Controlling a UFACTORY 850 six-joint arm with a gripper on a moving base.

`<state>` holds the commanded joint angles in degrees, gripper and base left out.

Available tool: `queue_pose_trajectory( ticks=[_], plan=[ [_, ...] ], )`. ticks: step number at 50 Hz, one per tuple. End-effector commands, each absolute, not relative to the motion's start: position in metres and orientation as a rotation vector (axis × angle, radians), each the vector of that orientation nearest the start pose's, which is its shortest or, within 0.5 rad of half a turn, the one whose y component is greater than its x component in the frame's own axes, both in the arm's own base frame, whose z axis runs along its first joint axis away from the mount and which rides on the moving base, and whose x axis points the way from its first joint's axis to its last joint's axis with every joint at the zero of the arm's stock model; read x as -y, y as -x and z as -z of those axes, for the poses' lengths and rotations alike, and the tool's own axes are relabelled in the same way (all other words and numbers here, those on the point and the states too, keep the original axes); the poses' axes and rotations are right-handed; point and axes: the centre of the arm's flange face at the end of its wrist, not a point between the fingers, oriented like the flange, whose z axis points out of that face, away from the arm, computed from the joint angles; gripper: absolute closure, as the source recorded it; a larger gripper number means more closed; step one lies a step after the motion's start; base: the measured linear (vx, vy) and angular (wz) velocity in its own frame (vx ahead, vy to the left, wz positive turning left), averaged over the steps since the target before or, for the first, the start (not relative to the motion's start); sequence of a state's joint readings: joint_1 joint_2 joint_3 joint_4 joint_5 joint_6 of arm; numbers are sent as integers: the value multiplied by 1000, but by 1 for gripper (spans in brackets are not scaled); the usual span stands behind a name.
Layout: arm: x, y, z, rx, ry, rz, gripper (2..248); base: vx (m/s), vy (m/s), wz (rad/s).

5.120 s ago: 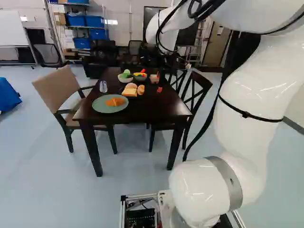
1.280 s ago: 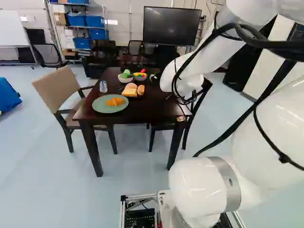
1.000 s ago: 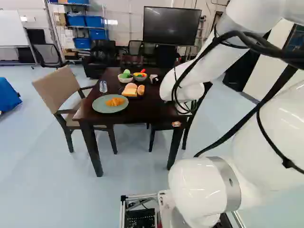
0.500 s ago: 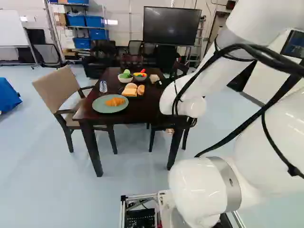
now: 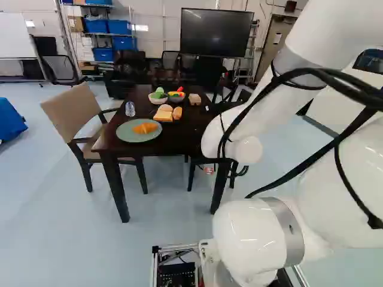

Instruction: Move the croissant to the empty plate

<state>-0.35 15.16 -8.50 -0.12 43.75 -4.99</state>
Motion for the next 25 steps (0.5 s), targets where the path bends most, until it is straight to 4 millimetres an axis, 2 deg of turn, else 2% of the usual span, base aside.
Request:
queue_pose_trajectory(
  ticks=[25],
  plan=[
    [0, -274, -368, 20, 2577, 1815, 3, 0, 0, 0]
  ],
)
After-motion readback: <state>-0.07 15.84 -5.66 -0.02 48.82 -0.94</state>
